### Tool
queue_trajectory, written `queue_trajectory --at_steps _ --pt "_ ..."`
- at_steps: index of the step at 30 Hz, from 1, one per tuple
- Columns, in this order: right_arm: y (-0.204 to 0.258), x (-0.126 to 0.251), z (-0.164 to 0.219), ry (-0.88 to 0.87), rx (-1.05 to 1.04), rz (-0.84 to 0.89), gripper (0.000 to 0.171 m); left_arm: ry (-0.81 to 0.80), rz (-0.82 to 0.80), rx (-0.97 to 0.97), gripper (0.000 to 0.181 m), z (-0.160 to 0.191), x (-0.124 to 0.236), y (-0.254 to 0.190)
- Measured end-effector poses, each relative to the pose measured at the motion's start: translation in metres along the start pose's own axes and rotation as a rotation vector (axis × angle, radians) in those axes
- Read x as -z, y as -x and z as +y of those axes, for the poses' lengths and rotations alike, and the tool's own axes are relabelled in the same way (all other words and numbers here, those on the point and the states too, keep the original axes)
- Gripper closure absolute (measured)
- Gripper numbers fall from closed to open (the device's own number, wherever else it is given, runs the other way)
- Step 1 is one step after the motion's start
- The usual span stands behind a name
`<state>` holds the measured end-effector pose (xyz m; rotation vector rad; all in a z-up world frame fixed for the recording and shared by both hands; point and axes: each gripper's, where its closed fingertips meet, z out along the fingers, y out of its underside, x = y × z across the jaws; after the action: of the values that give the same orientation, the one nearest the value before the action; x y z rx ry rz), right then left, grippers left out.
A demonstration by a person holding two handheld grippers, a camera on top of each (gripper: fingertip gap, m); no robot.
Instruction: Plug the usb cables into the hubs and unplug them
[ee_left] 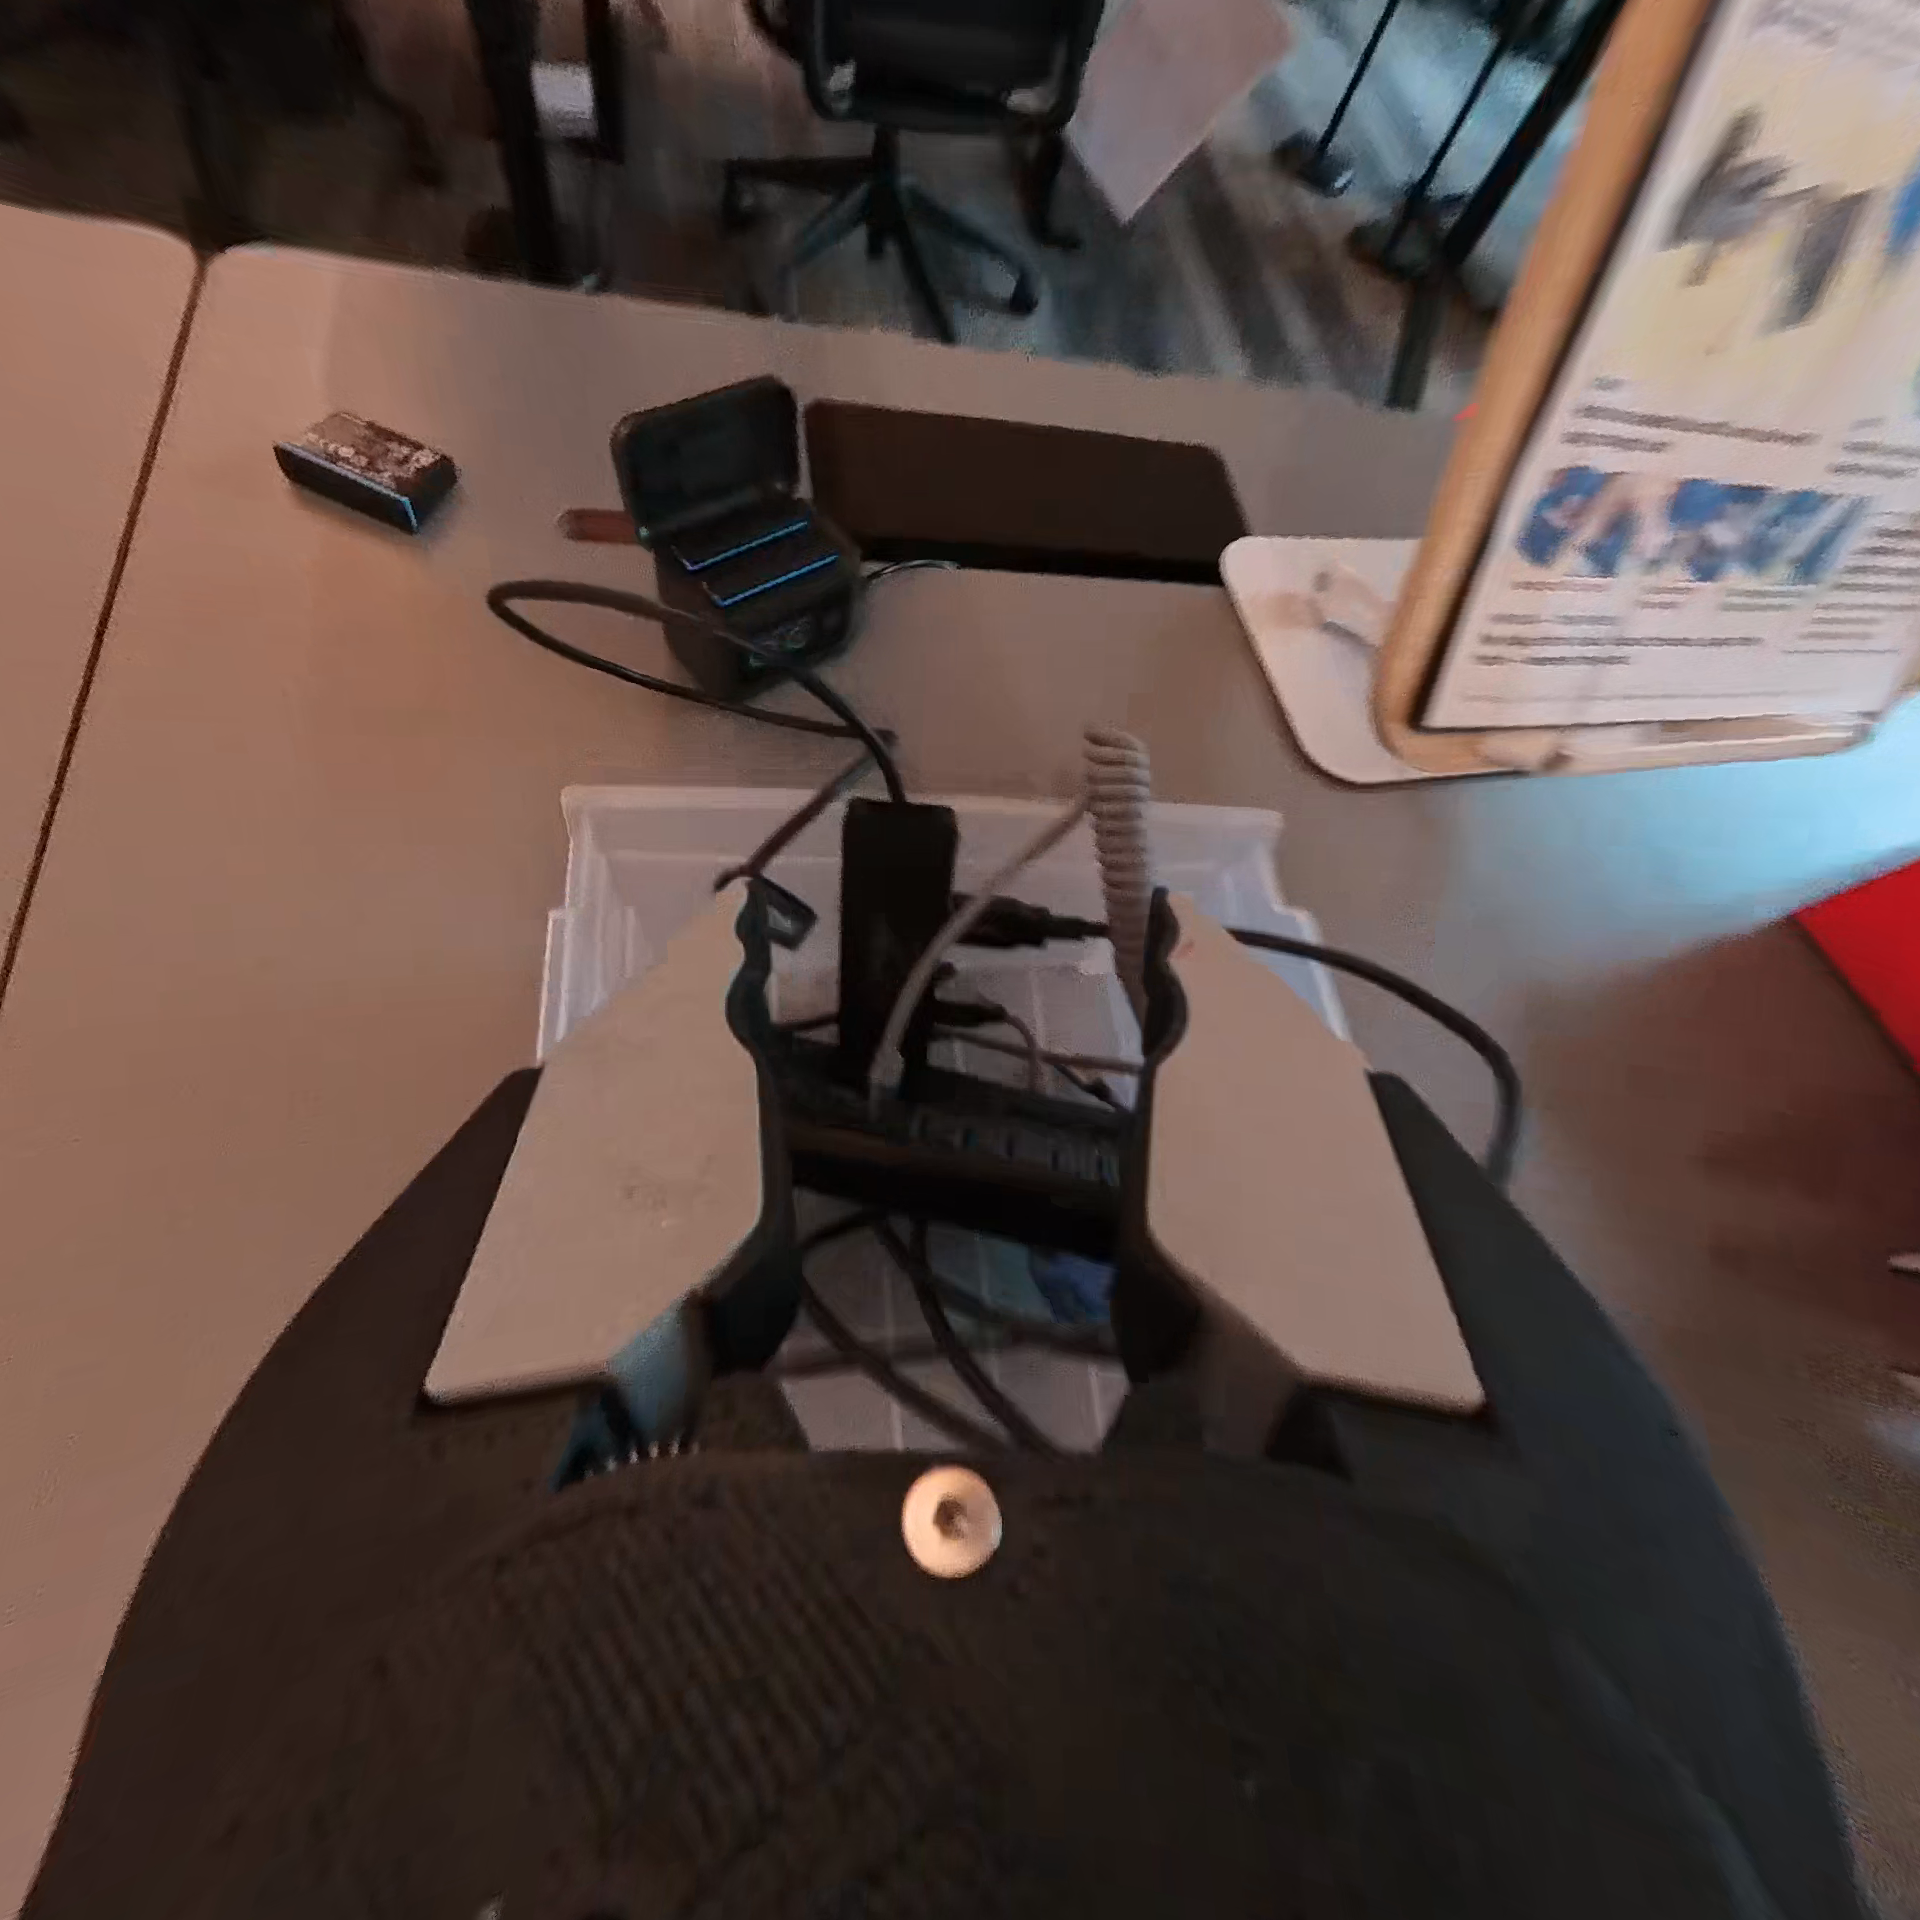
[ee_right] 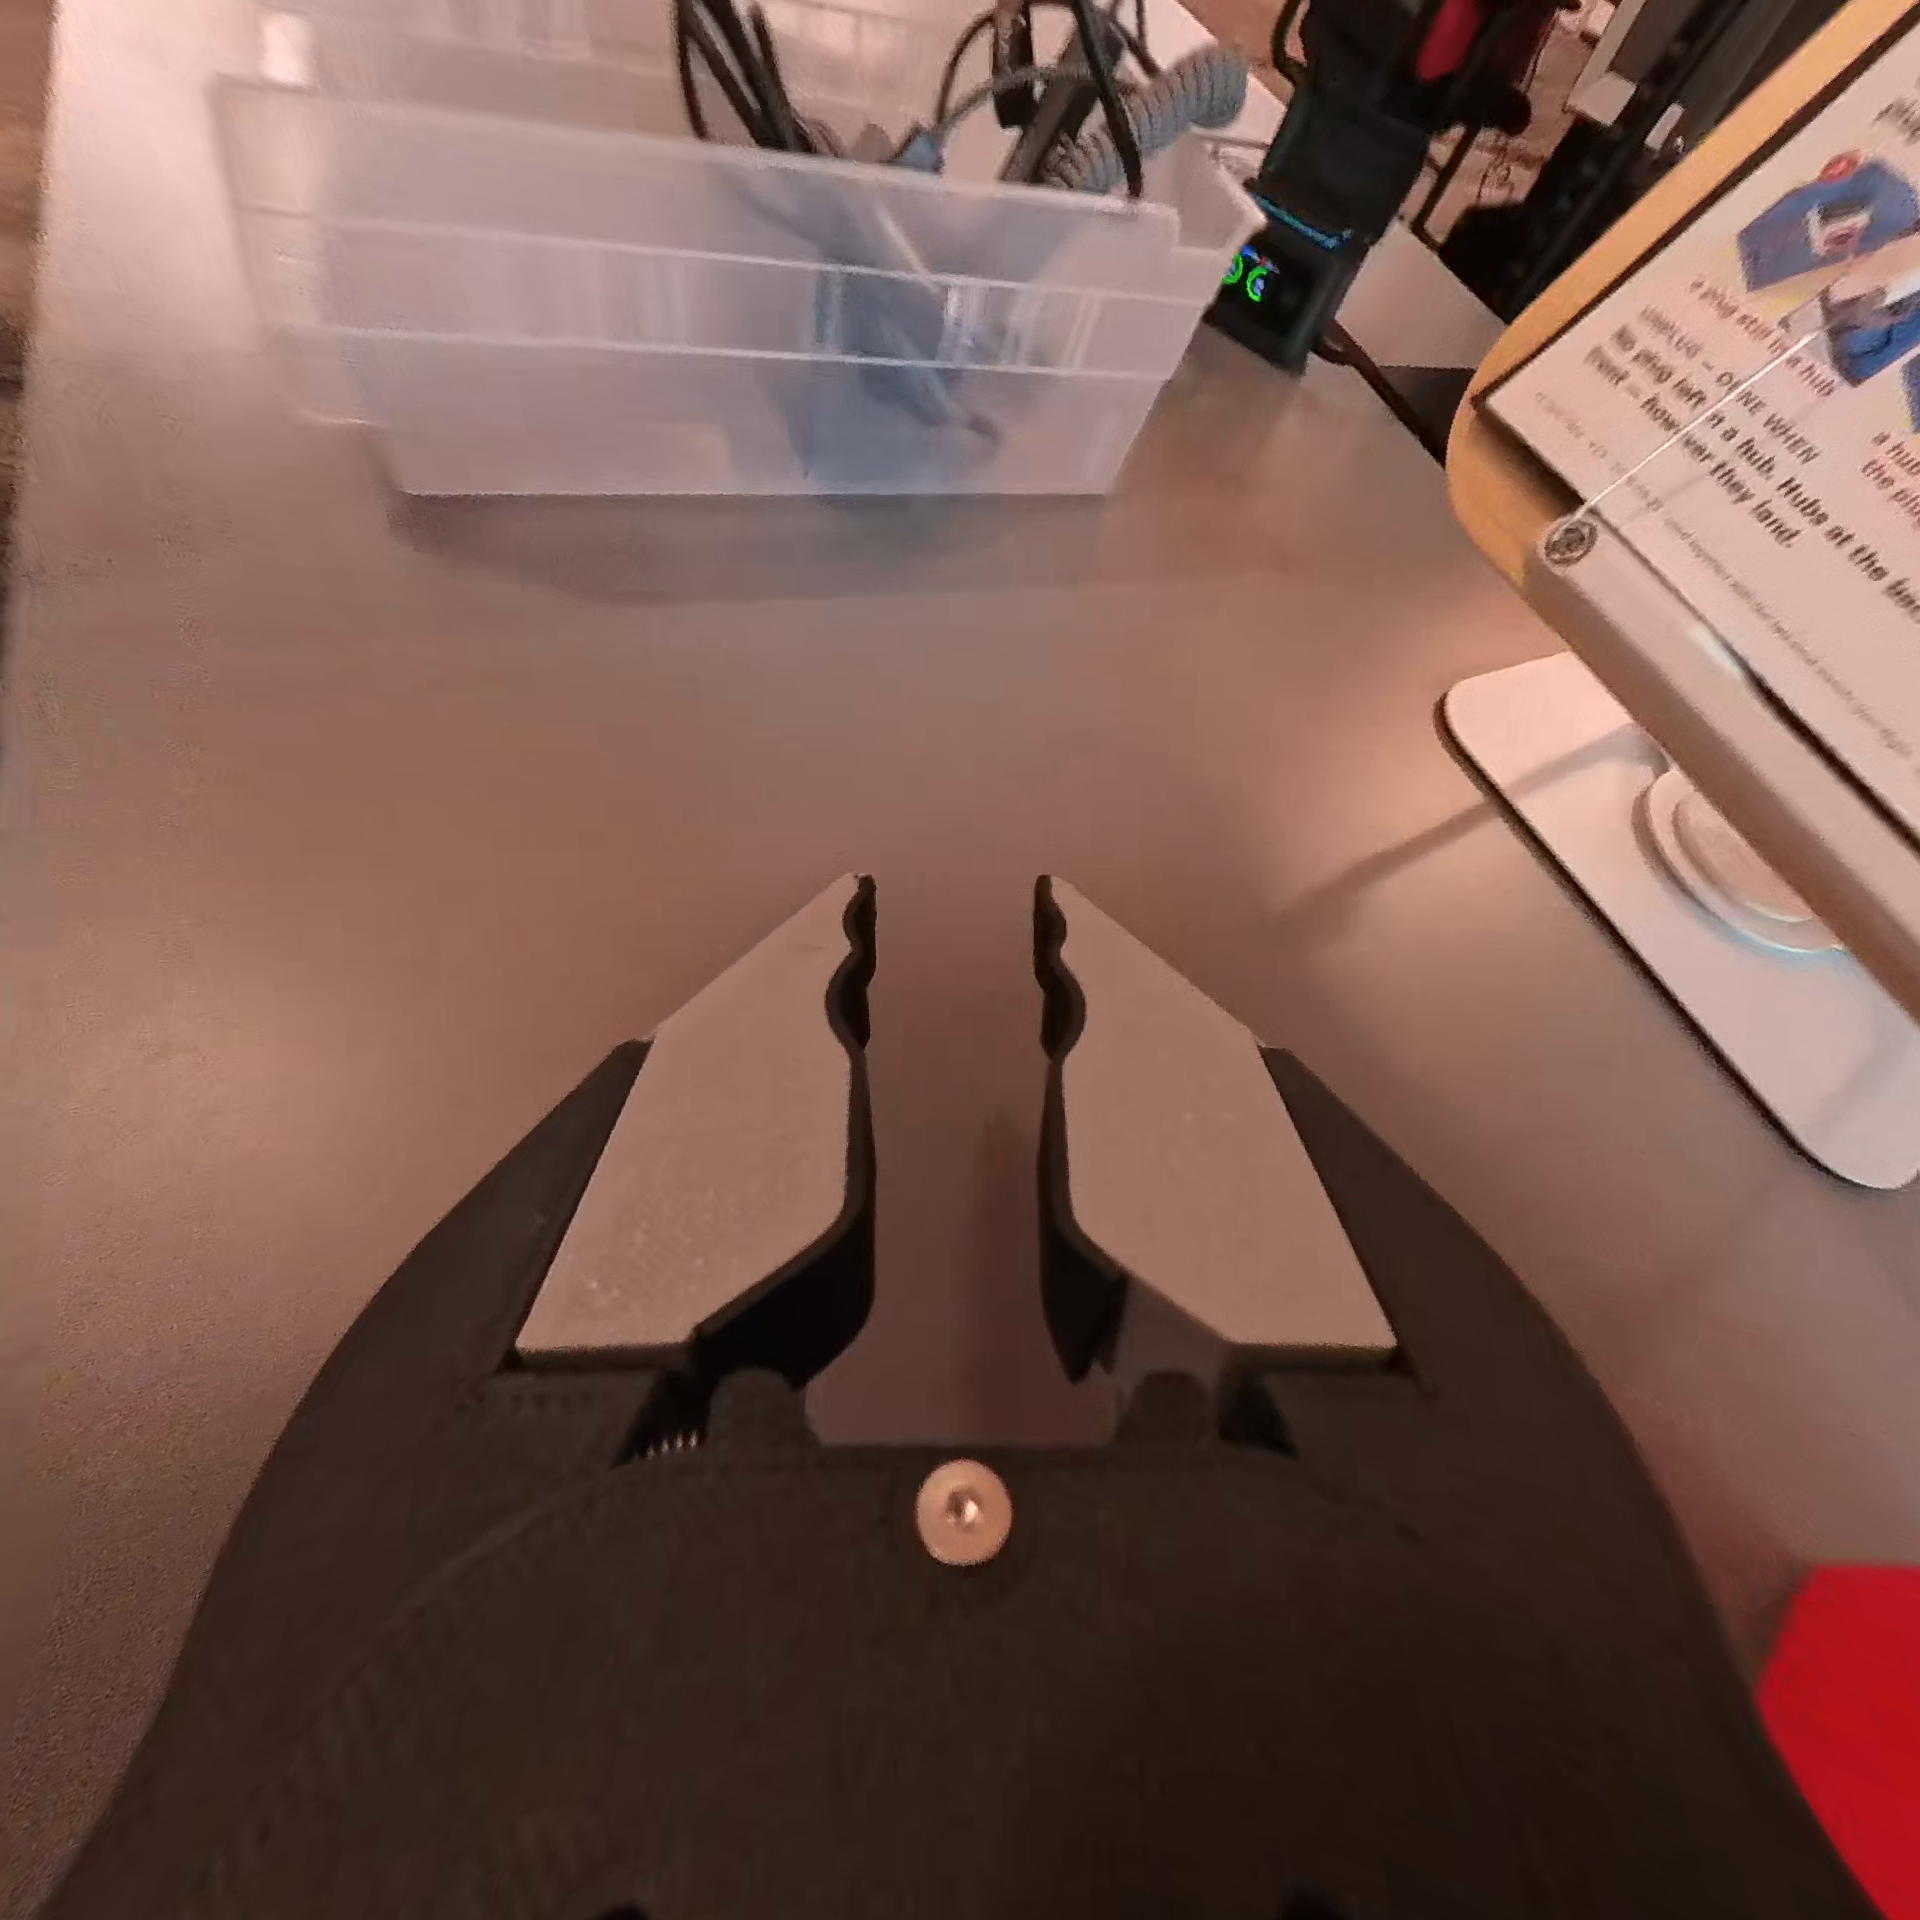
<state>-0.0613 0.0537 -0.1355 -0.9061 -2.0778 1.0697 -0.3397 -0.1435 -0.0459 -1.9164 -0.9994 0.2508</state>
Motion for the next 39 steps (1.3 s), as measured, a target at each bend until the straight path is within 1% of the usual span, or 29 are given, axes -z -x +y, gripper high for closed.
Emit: queue_trajectory --at_steps 3,5,6,7,8,9,12,14,17,21,24,25,27,28,29,30,31,34,35,37,39 --pt "-0.006 -0.021 0.021 0.042 -0.013 -0.008 0.146 0.085 -0.065 0.019 0.111 -0.004 -0.041 0.018" --pt "-0.009 -0.024 0.041 0.09 0.069 0.032 0.147 0.118 -0.11 0.039 0.112 -0.005 -0.062 0.033" --pt "-0.013 -0.023 0.049 0.117 0.111 0.067 0.151 0.138 -0.128 0.039 0.116 -0.003 -0.069 0.038" --pt "-0.017 -0.02 0.051 0.122 0.132 0.099 0.152 0.16 -0.143 0.031 0.125 -0.001 -0.075 0.043" --pt "-0.018 -0.018 0.047 0.096 0.131 0.112 0.155 0.17 -0.13 0.013 0.142 -0.001 -0.078 0.041" --pt "-0.017 -0.016 0.042 0.066 0.12 0.112 0.159 0.161 -0.095 0.004 0.166 -0.003 -0.079 0.035" --pt "-0.014 -0.017 0.038 0.046 0.09 0.092 0.16 0.16 -0.128 -0.052 0.179 -0.007 -0.072 0.028" --pt "-0.015 -0.017 0.039 0.051 0.102 0.102 0.16 0.149 -0.175 -0.119 0.18 -0.014 -0.061 0.024" --pt "-0.013 -0.016 0.038 0.041 0.132 0.119 0.16 0.103 -0.182 -0.162 0.18 -0.031 -0.037 0.007" --pt "-0.011 -0.014 0.037 0.038 0.166 0.14 0.163 -0.073 -0.11 -0.22 0.181 -0.07 0.005 -0.039" --pt "-0.011 -0.013 0.037 0.033 0.182 0.156 0.164 -0.152 -0.155 -0.275 0.181 -0.087 0.032 -0.053" --pt "-0.012 -0.013 0.037 0.032 0.183 0.16 0.164 -0.205 -0.161 -0.299 0.181 -0.096 0.043 -0.059" --pt "-0.013 -0.012 0.037 0.031 0.178 0.165 0.164 -0.336 -0.09 -0.414 0.18 -0.11 0.063 -0.088" --pt "-0.013 -0.012 0.037 0.031 0.175 0.166 0.164 -0.361 -0.088 -0.465 0.18 -0.111 0.068 -0.094" --pt "-0.014 -0.011 0.037 0.029 0.171 0.167 0.164 -0.318 -0.098 -0.463 0.18 -0.106 0.067 -0.091" --pt "-0.014 -0.011 0.037 0.028 0.167 0.169 0.164 -0.237 -0.071 -0.421 0.18 -0.096 0.062 -0.088" --pt "-0.015 -0.011 0.037 0.028 0.164 0.169 0.164 -0.212 -0.025 -0.374 0.181 -0.092 0.063 -0.089" --pt "-0.016 -0.011 0.038 0.031 0.164 0.172 0.164 -0.38 0.129 -0.371 0.18 -0.11 0.095 -0.12" --pt "-0.017 -0.011 0.038 0.032 0.163 0.173 0.164 -0.426 0.138 -0.394 0.181 -0.117 0.107 -0.127" --pt "-0.018 -0.012 0.038 0.034 0.162 0.177 0.163 -0.496 0.105 -0.425 0.18 -0.134 0.129 -0.133" --pt "-0.02 -0.011 0.038 0.032 0.155 0.186 0.163 -0.556 0.104 -0.406 0.18 -0.155 0.15 -0.138"
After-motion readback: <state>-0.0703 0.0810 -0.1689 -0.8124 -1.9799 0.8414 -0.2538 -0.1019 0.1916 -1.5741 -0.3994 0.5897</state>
